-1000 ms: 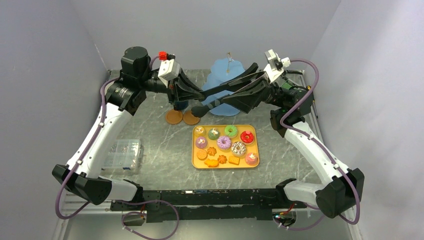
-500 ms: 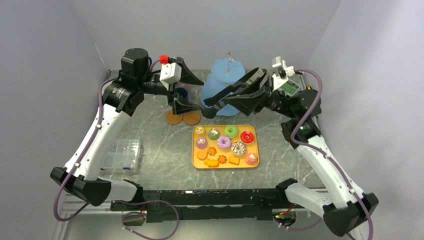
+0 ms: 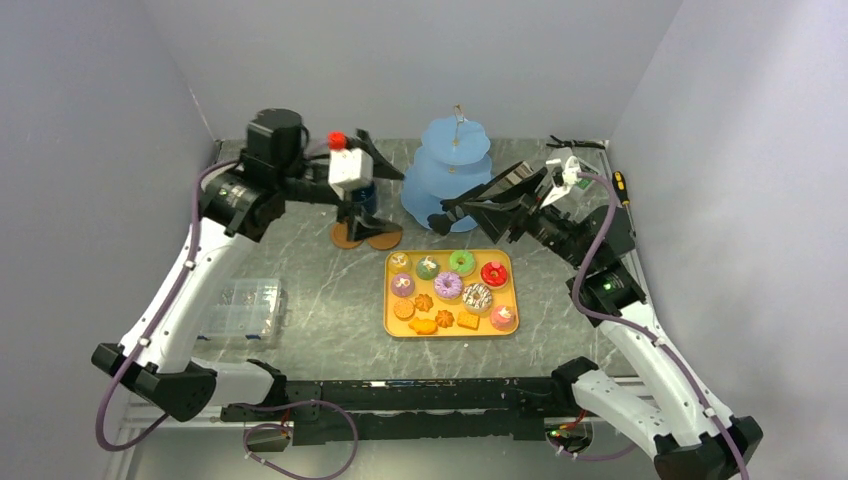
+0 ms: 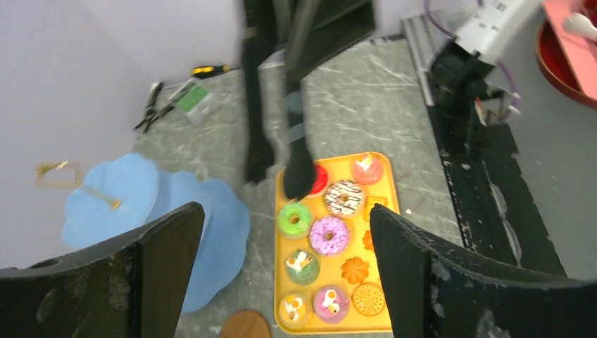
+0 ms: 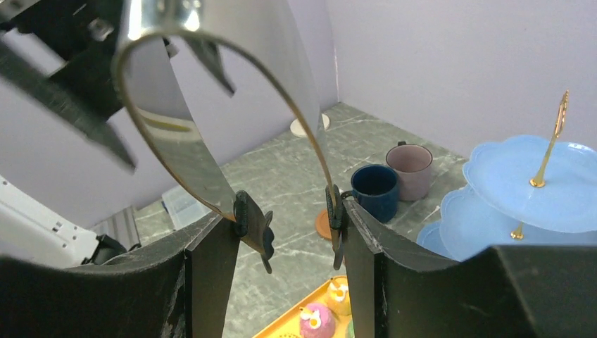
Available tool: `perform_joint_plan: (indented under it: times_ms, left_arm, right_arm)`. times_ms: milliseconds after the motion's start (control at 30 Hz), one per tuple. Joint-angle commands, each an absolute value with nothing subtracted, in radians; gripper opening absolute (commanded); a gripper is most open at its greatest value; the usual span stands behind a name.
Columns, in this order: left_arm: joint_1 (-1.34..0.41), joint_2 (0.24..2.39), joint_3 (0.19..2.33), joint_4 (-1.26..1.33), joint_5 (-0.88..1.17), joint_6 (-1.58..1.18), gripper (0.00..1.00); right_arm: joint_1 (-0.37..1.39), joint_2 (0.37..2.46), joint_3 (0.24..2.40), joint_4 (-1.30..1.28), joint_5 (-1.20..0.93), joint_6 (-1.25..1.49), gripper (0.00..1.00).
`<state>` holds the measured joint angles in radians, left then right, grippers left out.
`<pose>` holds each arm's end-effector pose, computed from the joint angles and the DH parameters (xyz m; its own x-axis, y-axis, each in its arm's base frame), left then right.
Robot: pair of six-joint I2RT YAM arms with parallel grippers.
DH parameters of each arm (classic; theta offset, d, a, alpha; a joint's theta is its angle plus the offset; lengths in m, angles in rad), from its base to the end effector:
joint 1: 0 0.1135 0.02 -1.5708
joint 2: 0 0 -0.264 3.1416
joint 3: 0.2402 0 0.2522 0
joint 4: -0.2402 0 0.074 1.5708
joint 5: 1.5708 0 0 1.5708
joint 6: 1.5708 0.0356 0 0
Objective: Serve the afternoon tea
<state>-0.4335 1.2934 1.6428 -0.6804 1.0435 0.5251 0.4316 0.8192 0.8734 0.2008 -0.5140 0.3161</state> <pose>0.2087 -0.1305 0.4778 0.2226 0.1749 -0.9591 0.9725 0.0296 0.2311 0.1586 0.0923 0.4060 -0.0298 0.2843 -0.9583 -0.8282 0.5298 0.1829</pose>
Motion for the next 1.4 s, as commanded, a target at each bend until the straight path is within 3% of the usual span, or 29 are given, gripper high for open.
perform_joint_plan:
  times_ms: [0, 333, 1200, 1367]
  left_arm:
    - [-0.624, 1.301, 1.639, -0.749, 0.931, 0.747, 0.93]
    - [-0.680, 1.434, 1.904, -0.852, 0.945, 0.842, 0.93]
    - [-0.838, 1.420, 1.864, -0.762, 0.803, 0.848, 0.93]
    - [-0.838, 1.346, 1.780, -0.593, 0.741, 0.735, 0.90]
  right_arm:
    - [0.430, 0.862, 0.905, 0.324, -0.505, 0.347, 0.56]
    - [0.437, 0.949, 0.966, 0.324, -0.632, 0.344, 0.56]
    - [0.481, 0.969, 0.998, 0.224, -0.567, 0.227, 0.56]
    - [0.480, 0.964, 1.001, 0.210, -0.555, 0.214, 0.56]
